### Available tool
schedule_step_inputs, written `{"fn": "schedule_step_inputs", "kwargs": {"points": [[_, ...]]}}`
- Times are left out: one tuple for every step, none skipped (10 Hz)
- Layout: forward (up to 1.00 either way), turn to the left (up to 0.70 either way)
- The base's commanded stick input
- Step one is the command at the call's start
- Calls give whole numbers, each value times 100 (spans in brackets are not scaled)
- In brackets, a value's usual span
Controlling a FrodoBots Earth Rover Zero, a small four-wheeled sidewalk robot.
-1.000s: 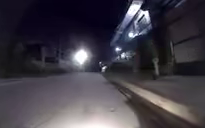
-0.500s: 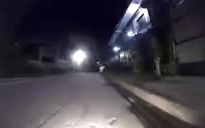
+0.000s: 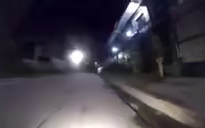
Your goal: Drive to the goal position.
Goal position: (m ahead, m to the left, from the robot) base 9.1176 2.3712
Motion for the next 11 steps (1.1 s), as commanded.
{"fn": "schedule_step_inputs", "kwargs": {"points": [[70, 0], [70, 0], [70, 0], [70, 0], [70, 0], [70, 0], [70, 0], [70, 0], [70, 0], [70, 0], [70, 0]]}}
